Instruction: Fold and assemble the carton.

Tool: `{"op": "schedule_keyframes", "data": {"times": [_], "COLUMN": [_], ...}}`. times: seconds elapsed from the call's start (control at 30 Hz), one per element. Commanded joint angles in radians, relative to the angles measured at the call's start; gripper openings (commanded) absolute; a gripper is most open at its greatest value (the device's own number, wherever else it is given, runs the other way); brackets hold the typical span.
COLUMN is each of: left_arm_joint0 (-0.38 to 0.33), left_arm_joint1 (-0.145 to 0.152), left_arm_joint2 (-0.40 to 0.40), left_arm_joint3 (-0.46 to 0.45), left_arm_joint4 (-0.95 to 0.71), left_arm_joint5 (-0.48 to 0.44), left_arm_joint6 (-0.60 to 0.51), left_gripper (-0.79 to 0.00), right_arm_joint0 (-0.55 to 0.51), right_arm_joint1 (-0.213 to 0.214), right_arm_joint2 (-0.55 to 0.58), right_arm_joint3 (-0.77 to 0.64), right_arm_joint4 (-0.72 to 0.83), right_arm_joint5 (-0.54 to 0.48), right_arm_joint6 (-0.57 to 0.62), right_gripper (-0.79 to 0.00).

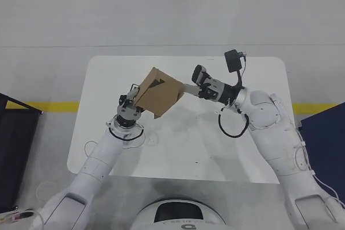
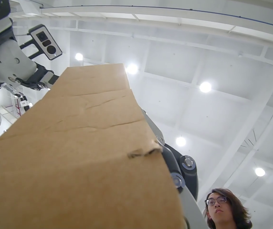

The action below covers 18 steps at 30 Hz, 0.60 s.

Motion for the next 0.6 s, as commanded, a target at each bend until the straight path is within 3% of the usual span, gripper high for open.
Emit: {"op": "schedule_keyframes", "data": {"times": [0.0,0.57], "left_arm_joint0": [0.002,0.041], "left_arm_joint1": [-0.001,-0.020], "left_arm_joint2": [-0.001,-0.089], "left_arm_joint3": [-0.004,-0.049], "left_arm_joint4": [0.033,0.097], "left_arm_joint5": [-0.011,-0.047], "left_arm_joint6": [0.000,0.000], "left_gripper": [-0.785,-0.785], "right_arm_joint0": [0.000,-0.120], "right_arm_joint1": [0.001,0.023], "right_arm_joint2": [-0.003,0.090], "right_arm_joint3": [-0.004,-0.103], "right_arm_joint4": [-0.006,0.028], "right_arm_joint5": [0.003,-0.069], "right_arm_joint6": [0.006,-0.065], "right_gripper": [0.000,0.000]}}
